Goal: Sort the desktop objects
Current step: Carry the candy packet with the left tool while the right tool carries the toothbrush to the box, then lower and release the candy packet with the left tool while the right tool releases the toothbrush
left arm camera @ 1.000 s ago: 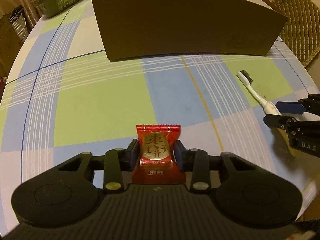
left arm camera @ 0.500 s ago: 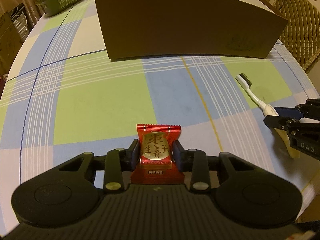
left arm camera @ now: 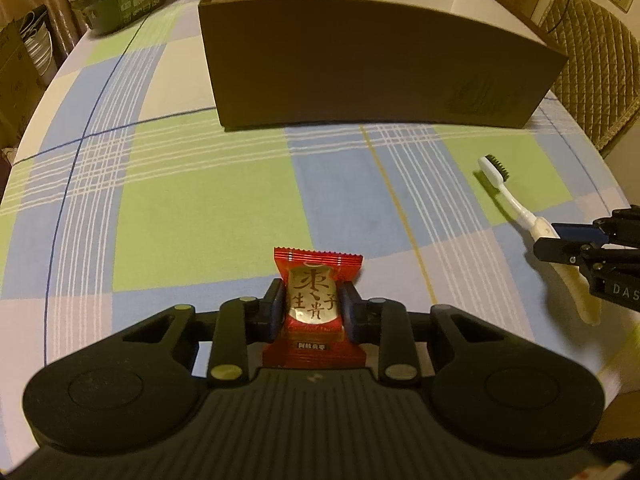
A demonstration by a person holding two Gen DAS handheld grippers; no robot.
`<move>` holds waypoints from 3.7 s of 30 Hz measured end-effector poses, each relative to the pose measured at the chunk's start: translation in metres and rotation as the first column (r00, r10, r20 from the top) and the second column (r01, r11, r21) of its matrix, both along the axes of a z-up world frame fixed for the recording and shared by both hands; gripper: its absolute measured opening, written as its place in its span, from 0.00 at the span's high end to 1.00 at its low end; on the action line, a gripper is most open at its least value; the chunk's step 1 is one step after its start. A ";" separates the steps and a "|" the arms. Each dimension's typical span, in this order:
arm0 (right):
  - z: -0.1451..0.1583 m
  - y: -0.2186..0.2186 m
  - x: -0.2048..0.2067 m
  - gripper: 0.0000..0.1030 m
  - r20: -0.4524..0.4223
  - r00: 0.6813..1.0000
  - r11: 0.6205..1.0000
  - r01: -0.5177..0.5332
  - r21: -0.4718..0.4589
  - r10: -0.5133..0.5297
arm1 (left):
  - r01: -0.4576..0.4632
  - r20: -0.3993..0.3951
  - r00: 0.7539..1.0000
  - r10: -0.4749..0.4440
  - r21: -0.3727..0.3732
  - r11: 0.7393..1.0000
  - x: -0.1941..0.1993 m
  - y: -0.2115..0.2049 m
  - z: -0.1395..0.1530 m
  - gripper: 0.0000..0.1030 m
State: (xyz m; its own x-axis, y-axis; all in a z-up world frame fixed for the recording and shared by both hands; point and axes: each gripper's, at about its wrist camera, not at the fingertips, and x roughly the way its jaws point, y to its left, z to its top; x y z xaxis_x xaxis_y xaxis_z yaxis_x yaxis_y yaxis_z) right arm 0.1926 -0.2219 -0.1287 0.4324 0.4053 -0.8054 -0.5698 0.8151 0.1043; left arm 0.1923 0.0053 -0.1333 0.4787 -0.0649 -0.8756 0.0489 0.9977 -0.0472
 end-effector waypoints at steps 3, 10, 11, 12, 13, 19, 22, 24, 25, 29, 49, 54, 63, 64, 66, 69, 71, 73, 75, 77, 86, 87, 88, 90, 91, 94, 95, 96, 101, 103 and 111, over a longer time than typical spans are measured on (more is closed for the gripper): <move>0.005 -0.001 0.001 0.83 0.005 1.000 1.000 0.000 0.011 0.000 | 0.008 0.017 1.000 -0.007 -0.003 1.000 0.000 0.000 0.007 0.77; 0.017 0.000 0.006 0.83 0.021 1.000 0.999 -0.004 0.041 0.003 | 0.015 0.053 0.999 -0.014 -0.017 1.000 0.004 -0.001 0.023 0.77; 0.019 0.000 0.006 0.83 0.023 1.000 0.999 -0.006 0.045 0.005 | 0.017 0.058 0.998 -0.016 -0.019 1.000 0.004 -0.002 0.025 0.77; 0.021 0.000 0.007 0.83 0.027 1.000 0.999 -0.009 0.049 0.008 | 0.019 0.062 0.998 -0.018 -0.020 1.000 0.005 -0.002 0.027 0.77; 0.023 0.001 0.007 0.83 0.030 0.999 0.999 -0.012 0.053 0.010 | 0.021 0.066 0.998 -0.020 -0.021 1.000 0.006 -0.003 0.029 0.77; 0.034 0.003 0.011 0.83 0.047 0.999 0.997 -0.020 0.075 0.017 | 0.037 0.099 0.995 -0.034 -0.032 0.999 0.012 -0.005 0.042 0.77; 0.040 0.004 0.014 0.83 0.055 0.998 0.996 -0.026 0.083 0.021 | 0.047 0.118 0.992 -0.043 -0.035 0.998 0.016 -0.007 0.049 0.77; 0.044 0.005 0.016 0.83 0.062 0.998 0.996 -0.030 0.088 0.025 | 0.054 0.131 0.990 -0.049 -0.038 0.998 0.020 -0.008 0.053 0.77; 0.046 0.005 0.016 0.83 0.065 0.997 0.995 -0.033 0.089 0.027 | 0.056 0.137 0.989 -0.051 -0.038 0.998 0.021 -0.008 0.055 0.77; 0.053 0.006 0.021 0.83 0.078 0.997 0.995 -0.036 0.096 0.029 | 0.065 0.154 0.986 -0.059 -0.037 0.997 0.028 -0.012 0.060 0.77; 0.094 0.006 0.053 0.83 0.181 0.983 0.990 -0.059 0.127 0.035 | 0.124 0.275 0.955 -0.113 -0.026 0.992 0.072 -0.030 0.099 0.77; 0.105 0.002 0.069 0.83 0.201 0.979 0.989 -0.044 0.140 0.015 | 0.127 0.298 0.948 -0.111 -0.034 0.991 0.086 -0.032 0.107 0.77; 0.119 0.003 0.116 0.83 0.212 0.976 0.984 0.004 0.177 -0.042 | 0.113 0.320 0.943 -0.092 -0.046 0.993 0.126 -0.034 0.117 0.77; 0.119 0.004 0.122 0.83 0.212 0.976 0.984 0.008 0.179 -0.047 | 0.111 0.320 0.943 -0.091 -0.045 0.993 0.131 -0.035 0.117 0.77; 0.120 0.008 0.135 0.83 0.212 0.976 0.983 0.017 0.182 -0.056 | 0.111 0.319 0.943 -0.092 -0.042 0.993 0.141 -0.035 0.118 0.77; 0.119 0.013 0.150 0.83 0.211 0.975 0.983 0.023 0.182 -0.062 | 0.106 0.311 0.946 -0.088 -0.042 0.993 0.158 -0.036 0.118 0.77; 0.118 0.016 0.160 0.83 0.209 0.976 0.983 0.024 0.182 -0.063 | 0.104 0.305 0.949 -0.084 -0.049 0.993 0.167 -0.036 0.116 0.77; 0.116 0.019 0.169 0.83 0.204 0.977 0.983 0.023 0.183 -0.061 | 0.104 0.300 0.950 -0.083 -0.052 0.993 0.176 -0.037 0.115 0.77; 0.113 0.023 0.178 0.83 0.197 0.979 0.983 0.021 0.184 -0.058 | 0.105 0.294 0.952 -0.086 -0.049 0.993 0.184 -0.038 0.113 0.77; 0.110 0.026 0.186 0.83 0.190 0.980 0.983 0.017 0.180 -0.052 | 0.107 0.290 0.953 -0.091 -0.041 0.993 0.192 -0.040 0.110 0.77; 0.085 0.041 0.218 0.83 0.135 0.989 0.986 0.030 0.162 -0.052 | 0.093 0.236 0.968 -0.081 -0.042 0.995 0.234 -0.041 0.090 0.77; 0.082 0.043 0.222 0.83 0.126 0.991 0.986 0.033 0.162 -0.054 | 0.093 0.228 0.970 -0.081 -0.042 0.995 0.238 -0.041 0.088 0.77; 0.079 0.044 0.226 0.83 0.116 0.992 0.986 0.038 0.163 -0.057 | 0.092 0.221 0.972 -0.081 -0.041 0.995 0.243 -0.042 0.085 0.77; 0.072 0.046 0.233 0.83 0.101 0.993 0.986 0.043 0.160 -0.060 | 0.093 0.205 0.975 -0.082 -0.041 0.995 0.252 -0.043 0.080 0.77; 0.070 0.047 0.235 0.83 0.095 0.994 0.986 0.045 0.158 -0.060 | 0.094 0.198 0.977 -0.084 -0.040 0.995 0.255 -0.044 0.077 0.77; 0.063 0.050 0.243 0.84 0.077 0.995 0.986 0.049 0.157 -0.061 | 0.098 0.177 0.980 -0.090 -0.034 0.995 0.266 -0.045 0.070 0.77; 0.060 0.050 0.245 0.83 0.072 0.995 0.986 0.050 0.156 -0.062 | 0.097 0.168 0.982 -0.090 -0.036 0.995 0.270 -0.046 0.067 0.77; 0.058 0.051 0.247 0.83 0.068 0.996 0.987 0.051 0.153 -0.062 | 0.098 0.161 0.983 -0.090 -0.040 0.994 0.273 -0.046 0.064 0.77; 0.050 0.053 0.256 0.84 0.049 0.997 0.987 0.054 0.149 -0.062 | 0.094 0.130 0.988 -0.087 -0.046 0.995 0.288 -0.047 0.052 0.77; 0.047 0.053 0.259 0.84 0.041 0.997 0.987 0.057 0.148 -0.063 | 0.091 0.118 0.989 -0.086 -0.046 0.995 0.293 -0.047 0.047 0.77; 0.037 0.052 0.268 0.83 0.010 0.997 0.987 0.070 0.144 -0.072 | 0.083 0.084 0.993 -0.078 -0.053 0.995 0.306 -0.047 0.032 0.76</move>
State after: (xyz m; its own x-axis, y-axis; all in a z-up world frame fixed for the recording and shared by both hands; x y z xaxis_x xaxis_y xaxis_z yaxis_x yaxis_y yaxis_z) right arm 0.4603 -0.1702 -0.0918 0.4762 0.4841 -0.7341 -0.5136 0.8308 0.2147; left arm 0.4980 -0.0415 -0.1010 0.5399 -0.1544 -0.8275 0.1351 0.9862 -0.0958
